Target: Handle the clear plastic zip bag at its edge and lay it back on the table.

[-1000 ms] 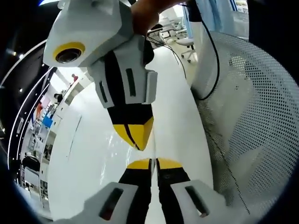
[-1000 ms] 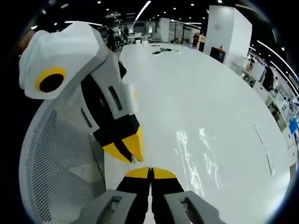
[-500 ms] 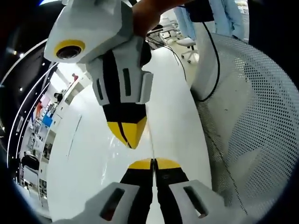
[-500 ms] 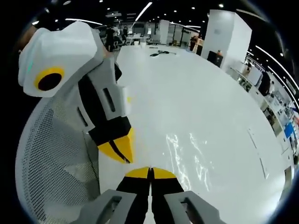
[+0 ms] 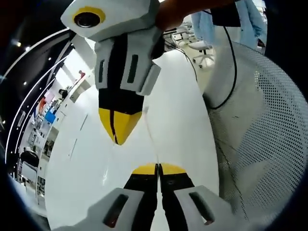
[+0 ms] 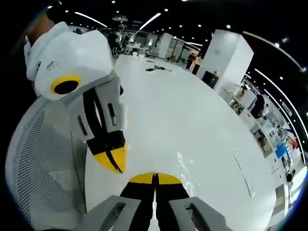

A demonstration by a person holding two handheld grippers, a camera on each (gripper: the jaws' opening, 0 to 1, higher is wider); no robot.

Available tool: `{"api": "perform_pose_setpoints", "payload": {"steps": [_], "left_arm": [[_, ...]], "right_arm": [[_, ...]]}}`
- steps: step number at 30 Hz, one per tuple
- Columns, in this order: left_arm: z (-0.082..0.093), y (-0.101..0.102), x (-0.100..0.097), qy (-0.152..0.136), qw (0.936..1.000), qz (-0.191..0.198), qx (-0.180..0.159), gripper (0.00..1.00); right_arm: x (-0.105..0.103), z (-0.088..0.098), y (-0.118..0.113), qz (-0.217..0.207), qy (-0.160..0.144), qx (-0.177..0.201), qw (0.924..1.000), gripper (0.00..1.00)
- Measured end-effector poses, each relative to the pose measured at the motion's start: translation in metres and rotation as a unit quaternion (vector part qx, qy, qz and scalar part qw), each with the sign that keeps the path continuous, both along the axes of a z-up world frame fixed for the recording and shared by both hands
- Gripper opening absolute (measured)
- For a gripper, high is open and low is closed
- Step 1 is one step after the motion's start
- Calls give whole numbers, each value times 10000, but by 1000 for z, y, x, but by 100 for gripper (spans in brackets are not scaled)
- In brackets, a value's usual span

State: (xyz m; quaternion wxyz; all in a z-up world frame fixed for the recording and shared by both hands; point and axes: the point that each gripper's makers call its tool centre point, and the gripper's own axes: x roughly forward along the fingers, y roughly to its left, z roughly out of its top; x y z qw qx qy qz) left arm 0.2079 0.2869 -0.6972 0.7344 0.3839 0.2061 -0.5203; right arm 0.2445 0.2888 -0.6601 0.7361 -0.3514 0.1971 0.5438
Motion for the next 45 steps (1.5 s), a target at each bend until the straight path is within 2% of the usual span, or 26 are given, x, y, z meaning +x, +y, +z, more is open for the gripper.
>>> {"api": "perform_pose_setpoints", "payload": {"steps": [15, 38, 41, 43, 45], "left_arm": [[4, 3, 6, 2, 9997, 260, -1, 0], [5, 2, 6, -134, 9998, 162, 19, 0], [5, 1, 7, -215, 9997, 86, 39, 0], [8, 0, 8, -469, 9988, -74, 94, 0], [7, 0, 8, -484, 9987, -102, 139, 0]], "right_arm": [[5, 25, 1, -24, -729, 245, 9970, 0], [6, 37, 2, 20, -976, 208, 9950, 0], [6, 34, 2, 19, -976, 192, 9950, 0], [7, 30, 2, 27, -1000, 159, 9949, 0], [8, 28, 1, 36, -980, 135, 9951, 0]]}}
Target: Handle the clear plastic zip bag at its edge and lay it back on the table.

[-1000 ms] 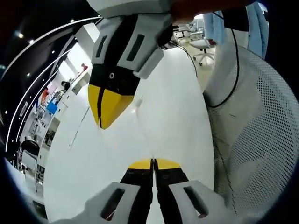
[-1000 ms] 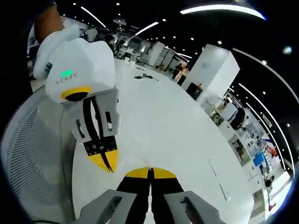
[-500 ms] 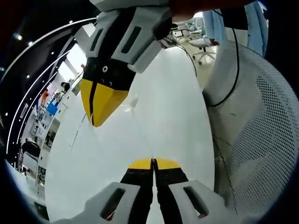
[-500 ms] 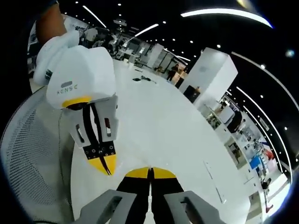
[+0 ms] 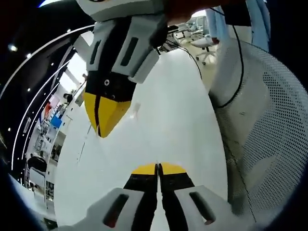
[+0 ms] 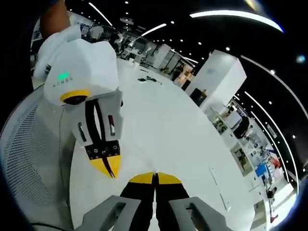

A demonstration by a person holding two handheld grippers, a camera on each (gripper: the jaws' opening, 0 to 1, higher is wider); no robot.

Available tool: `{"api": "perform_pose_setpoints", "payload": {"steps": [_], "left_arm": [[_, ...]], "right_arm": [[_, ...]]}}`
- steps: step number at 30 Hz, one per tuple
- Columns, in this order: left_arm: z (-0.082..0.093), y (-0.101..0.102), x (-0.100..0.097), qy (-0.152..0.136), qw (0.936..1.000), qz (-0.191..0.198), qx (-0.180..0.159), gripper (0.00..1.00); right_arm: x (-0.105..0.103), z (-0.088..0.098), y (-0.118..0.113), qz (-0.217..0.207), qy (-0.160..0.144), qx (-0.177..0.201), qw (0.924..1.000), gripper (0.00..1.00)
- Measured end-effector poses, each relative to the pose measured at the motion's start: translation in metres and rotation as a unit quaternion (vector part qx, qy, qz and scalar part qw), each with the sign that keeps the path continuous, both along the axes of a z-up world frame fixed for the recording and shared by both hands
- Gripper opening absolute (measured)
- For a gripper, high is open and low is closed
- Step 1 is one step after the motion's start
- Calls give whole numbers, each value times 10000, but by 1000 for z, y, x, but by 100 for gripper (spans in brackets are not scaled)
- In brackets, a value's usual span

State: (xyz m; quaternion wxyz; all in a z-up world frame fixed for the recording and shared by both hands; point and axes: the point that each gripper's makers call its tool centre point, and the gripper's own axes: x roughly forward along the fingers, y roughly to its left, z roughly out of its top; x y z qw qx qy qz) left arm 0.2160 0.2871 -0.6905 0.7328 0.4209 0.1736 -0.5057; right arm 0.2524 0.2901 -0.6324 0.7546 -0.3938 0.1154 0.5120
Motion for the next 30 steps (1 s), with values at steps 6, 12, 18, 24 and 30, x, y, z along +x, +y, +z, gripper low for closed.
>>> {"api": "perform_pose_setpoints", "payload": {"steps": [6, 12, 18, 24, 30], "left_arm": [[1, -1, 4, 25, 9999, 90, -56, 2], [-5, 1, 3, 184, 9997, 147, -67, 12], [-1, 6, 3, 272, 9990, 255, -226, 17], [9, 10, 2, 317, 9972, 290, -611, 23], [10, 20, 3, 315, 9959, 457, -709, 26]], "right_arm": [[3, -16, -6, -42, 148, -176, 9997, 0], [2, -31, -9, -121, 344, -240, 9990, 0], [2, -47, -11, -198, 499, -390, 9978, 0], [5, -56, -14, -212, 555, -483, 9971, 0], [6, -63, -16, -248, 578, -580, 9963, 0]]}}
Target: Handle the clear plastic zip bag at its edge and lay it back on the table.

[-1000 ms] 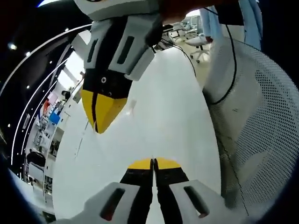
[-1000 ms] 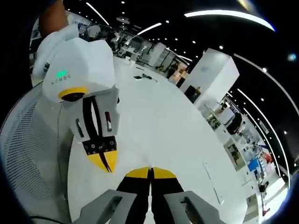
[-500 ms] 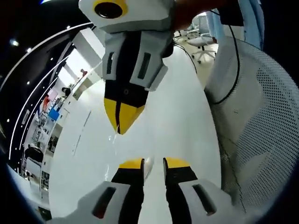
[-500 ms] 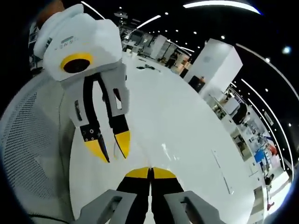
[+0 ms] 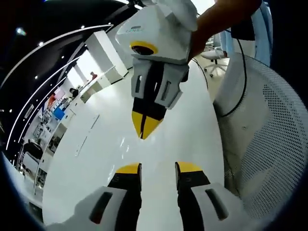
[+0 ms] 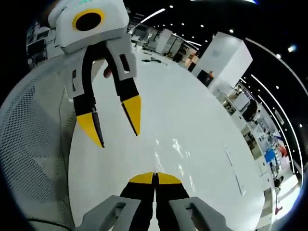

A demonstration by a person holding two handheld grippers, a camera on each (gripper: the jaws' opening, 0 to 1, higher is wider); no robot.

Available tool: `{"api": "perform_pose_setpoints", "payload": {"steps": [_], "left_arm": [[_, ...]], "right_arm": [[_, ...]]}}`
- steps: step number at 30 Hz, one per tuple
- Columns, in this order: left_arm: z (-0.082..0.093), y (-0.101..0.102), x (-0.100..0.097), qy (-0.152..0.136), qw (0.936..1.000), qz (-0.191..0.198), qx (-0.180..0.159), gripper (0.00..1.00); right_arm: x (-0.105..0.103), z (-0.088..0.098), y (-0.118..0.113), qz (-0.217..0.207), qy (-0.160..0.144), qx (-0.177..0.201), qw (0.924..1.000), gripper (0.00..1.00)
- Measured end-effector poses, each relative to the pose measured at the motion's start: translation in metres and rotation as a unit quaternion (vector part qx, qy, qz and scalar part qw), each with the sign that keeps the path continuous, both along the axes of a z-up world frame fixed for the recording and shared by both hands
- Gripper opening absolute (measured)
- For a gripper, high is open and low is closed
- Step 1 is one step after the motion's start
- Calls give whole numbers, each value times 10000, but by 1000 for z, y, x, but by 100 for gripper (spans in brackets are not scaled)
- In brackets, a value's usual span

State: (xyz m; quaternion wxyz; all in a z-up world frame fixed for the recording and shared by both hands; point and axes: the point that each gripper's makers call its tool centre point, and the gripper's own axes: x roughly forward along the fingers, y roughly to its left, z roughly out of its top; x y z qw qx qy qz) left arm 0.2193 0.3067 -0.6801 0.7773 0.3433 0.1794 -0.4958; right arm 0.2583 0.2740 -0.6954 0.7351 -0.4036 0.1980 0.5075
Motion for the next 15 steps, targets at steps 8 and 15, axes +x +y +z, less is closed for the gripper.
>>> {"api": "perform_pose_setpoints", "payload": {"steps": [8, 15], "left_arm": [[-2, 16, 2, -3, 9996, 276, -65, 26], [-4, 29, 2, 47, 9986, 509, -111, 23]], "right_arm": [[10, -5, -2, -156, -11, -36, 9999, 0], [21, -10, -2, -317, -65, -63, 9995, 0]]}}
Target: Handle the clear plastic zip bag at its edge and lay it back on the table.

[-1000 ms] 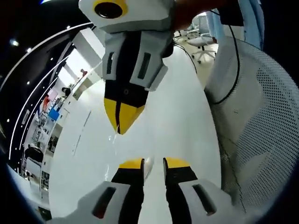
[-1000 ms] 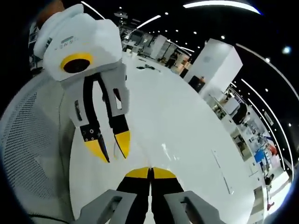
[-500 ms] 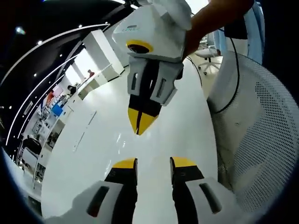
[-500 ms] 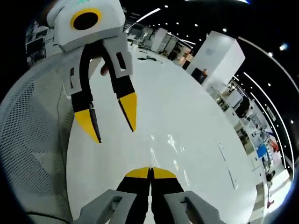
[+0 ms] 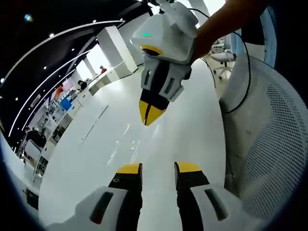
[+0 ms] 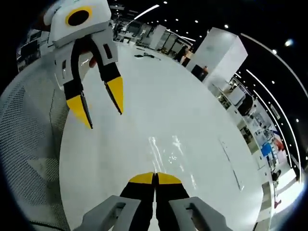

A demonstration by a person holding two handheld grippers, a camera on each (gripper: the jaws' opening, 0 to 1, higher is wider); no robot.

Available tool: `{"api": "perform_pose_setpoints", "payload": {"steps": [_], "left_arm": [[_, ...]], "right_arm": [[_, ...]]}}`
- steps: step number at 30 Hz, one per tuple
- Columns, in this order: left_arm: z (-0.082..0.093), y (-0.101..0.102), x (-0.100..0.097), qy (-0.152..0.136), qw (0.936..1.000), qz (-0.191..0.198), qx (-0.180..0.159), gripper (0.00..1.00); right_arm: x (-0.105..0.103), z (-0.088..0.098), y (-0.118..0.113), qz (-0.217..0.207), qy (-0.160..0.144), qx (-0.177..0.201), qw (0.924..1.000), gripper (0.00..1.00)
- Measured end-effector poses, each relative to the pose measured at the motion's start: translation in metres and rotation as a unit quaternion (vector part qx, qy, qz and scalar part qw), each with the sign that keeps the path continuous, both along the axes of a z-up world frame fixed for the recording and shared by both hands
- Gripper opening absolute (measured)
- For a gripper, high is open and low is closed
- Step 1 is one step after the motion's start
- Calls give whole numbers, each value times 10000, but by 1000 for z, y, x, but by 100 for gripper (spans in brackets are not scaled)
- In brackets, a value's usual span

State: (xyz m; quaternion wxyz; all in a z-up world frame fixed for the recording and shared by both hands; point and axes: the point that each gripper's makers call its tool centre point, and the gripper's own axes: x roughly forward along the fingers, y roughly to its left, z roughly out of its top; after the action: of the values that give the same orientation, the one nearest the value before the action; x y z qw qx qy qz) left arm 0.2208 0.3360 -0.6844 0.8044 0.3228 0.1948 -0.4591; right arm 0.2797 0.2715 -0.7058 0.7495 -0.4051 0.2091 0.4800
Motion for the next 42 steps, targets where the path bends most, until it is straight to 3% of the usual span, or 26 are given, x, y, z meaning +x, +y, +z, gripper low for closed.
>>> {"api": "perform_pose_setpoints", "payload": {"steps": [9, 13, 19, 32, 42], "left_arm": [[-2, 12, -2, 72, 9993, 324, -165, 26], [-2, 19, 0, 117, 9980, 544, -299, 26], [-2, 21, -5, 45, 9985, 501, -217, 25], [-4, 27, -3, 53, 9977, 626, -234, 25], [-5, 26, -3, 19, 9983, 565, -164, 25]], "right_arm": [[13, -10, -4, -77, 67, -98, 9999, 0], [18, -8, -6, 67, -163, -246, 9995, 0], [26, -16, -4, 144, -258, -420, 9987, 0], [40, -21, -9, -230, -252, -382, 9987, 0], [44, -22, -5, -116, -370, -440, 9983, 0]]}}
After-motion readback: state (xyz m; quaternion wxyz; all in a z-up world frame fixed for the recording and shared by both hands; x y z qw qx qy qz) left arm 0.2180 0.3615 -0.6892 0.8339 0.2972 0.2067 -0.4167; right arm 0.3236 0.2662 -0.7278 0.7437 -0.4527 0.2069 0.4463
